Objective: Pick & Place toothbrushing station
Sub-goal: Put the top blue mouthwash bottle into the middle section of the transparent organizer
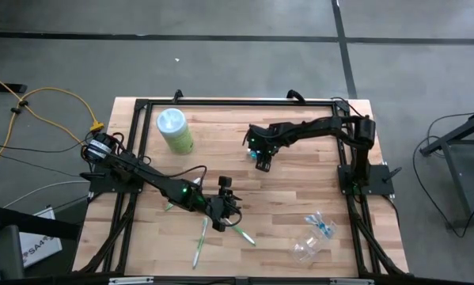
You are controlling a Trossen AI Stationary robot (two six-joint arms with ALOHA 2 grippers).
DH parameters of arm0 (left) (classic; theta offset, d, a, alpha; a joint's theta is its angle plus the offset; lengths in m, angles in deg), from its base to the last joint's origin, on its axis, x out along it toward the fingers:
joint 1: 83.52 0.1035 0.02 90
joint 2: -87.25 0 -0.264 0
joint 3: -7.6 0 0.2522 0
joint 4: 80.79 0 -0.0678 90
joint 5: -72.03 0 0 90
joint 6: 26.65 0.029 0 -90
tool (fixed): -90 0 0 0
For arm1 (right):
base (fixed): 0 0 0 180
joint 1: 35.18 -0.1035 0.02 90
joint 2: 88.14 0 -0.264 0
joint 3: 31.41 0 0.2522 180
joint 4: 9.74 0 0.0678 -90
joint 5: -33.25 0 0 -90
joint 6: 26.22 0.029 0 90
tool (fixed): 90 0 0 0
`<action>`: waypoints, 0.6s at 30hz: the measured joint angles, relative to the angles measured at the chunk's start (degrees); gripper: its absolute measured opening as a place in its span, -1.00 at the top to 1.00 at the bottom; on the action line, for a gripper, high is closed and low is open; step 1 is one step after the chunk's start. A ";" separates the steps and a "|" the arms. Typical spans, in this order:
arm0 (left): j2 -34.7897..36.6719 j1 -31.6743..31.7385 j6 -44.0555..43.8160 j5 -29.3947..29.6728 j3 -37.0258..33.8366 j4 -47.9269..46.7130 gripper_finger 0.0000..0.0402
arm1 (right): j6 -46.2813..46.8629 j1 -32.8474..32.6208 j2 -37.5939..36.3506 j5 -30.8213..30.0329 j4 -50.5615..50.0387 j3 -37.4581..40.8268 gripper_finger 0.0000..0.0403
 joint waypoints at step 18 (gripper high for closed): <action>0.00 -0.24 -0.26 4.73 0.01 1.22 0.39 | 2.50 -5.00 -7.38 -1.30 -3.98 -0.05 0.47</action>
